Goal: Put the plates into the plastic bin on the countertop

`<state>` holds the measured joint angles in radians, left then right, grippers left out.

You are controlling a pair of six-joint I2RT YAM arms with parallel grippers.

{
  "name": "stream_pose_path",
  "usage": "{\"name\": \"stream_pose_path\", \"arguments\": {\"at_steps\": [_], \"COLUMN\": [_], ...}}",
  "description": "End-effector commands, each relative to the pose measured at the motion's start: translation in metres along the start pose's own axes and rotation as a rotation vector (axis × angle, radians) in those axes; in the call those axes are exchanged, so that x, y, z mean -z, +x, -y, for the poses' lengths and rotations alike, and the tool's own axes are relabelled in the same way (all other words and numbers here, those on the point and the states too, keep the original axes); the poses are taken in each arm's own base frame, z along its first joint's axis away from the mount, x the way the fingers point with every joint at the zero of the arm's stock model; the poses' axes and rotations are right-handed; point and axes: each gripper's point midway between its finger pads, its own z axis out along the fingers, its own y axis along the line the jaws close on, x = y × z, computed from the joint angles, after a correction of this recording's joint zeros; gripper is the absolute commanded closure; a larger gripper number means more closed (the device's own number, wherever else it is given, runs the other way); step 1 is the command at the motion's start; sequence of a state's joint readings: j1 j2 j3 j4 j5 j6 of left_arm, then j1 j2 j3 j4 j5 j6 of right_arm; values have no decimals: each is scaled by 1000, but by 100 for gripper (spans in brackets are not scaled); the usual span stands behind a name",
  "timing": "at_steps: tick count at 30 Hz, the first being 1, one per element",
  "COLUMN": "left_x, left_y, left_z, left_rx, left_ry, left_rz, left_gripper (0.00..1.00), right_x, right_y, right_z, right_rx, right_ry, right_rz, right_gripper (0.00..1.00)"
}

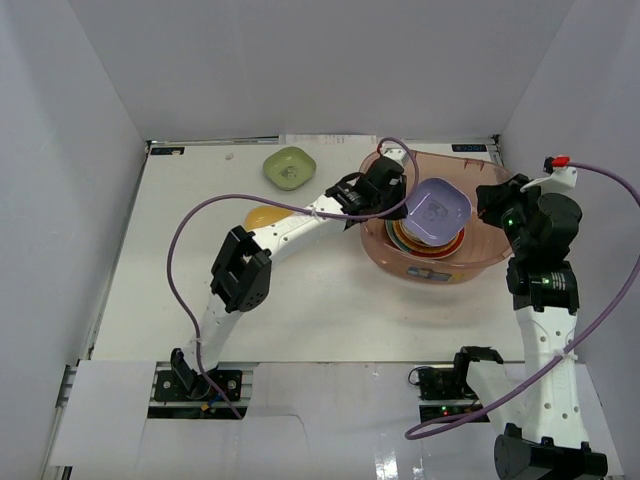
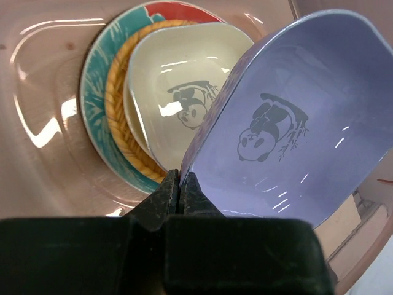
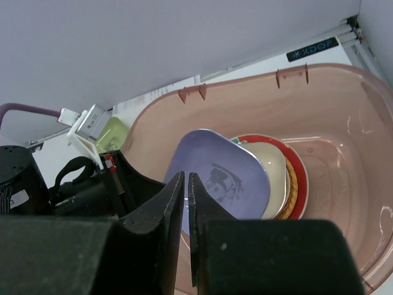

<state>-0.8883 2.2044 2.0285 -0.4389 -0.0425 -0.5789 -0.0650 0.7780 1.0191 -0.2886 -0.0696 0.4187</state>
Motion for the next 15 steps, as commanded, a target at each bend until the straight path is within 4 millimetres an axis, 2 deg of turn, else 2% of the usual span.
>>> {"name": "stream_pose_path", "arguments": {"at_steps": [1,8,15], "left_x": [13,-11,-23], "left_y": [-28,-13,-17], "left_z": [27,17,14], "left_rx": [21,25,19], "left_ry": [39,-16,-43], "left_rz": [72,58,88], "left_gripper": [100,100,100], "right_x": [-1,4,4], "right_y": [11,15,29], "right_z": [-4,-8,-8], "right_rx": [-12,-14,-23], "right_ry": [-40,-64,-87], "right_rz": [-23,-31,-56], "right_gripper": [87,86,85]}}
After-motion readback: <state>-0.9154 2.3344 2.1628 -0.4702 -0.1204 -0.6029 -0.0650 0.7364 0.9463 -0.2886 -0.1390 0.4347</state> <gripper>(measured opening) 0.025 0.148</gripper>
